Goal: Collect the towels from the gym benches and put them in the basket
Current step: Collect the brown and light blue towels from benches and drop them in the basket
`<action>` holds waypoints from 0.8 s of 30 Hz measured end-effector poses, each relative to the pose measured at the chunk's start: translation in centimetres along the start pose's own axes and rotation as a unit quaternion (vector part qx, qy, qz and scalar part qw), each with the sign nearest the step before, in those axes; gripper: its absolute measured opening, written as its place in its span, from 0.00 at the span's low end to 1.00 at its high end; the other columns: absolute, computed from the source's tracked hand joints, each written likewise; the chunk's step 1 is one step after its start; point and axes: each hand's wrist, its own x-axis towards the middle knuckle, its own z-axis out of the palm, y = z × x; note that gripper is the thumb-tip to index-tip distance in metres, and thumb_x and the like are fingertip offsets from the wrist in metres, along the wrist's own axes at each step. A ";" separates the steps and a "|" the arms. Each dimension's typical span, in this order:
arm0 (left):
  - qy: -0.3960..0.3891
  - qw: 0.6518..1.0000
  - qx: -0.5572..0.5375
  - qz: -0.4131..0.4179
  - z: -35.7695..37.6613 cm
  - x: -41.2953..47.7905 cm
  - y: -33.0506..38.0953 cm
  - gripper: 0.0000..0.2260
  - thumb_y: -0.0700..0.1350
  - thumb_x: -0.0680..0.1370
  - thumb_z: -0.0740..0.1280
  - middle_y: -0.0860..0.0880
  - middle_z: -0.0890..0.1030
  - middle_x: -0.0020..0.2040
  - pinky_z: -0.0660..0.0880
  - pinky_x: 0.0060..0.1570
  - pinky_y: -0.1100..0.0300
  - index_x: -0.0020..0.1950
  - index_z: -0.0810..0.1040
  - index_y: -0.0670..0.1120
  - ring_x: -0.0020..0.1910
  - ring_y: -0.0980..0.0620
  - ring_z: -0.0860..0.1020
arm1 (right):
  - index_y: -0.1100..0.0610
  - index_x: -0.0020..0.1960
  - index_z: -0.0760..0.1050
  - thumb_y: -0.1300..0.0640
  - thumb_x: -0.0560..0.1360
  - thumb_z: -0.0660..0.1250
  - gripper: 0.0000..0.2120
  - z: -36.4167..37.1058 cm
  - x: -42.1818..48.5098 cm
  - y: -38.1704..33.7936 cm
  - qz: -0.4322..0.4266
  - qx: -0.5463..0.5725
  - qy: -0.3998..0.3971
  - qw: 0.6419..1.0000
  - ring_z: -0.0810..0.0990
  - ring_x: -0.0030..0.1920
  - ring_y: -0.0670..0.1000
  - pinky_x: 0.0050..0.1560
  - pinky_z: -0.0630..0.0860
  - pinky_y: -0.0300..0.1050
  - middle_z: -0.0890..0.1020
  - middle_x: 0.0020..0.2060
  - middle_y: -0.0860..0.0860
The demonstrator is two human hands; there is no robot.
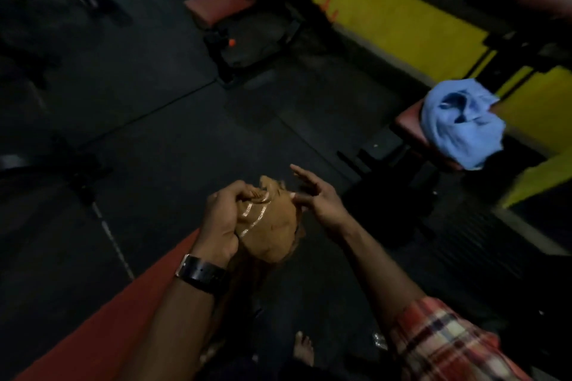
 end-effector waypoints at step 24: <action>-0.305 0.927 0.207 -0.070 27.2 29.5 3.6 0.10 0.38 0.73 0.72 0.43 0.86 0.51 0.79 0.46 0.56 0.54 0.83 0.43 0.50 0.45 0.83 | 0.55 0.48 0.82 0.62 0.76 0.67 0.06 -25.6 16.8 -9.5 -0.072 0.240 0.310 0.917 0.84 0.44 0.48 0.41 0.80 0.41 0.86 0.43 0.50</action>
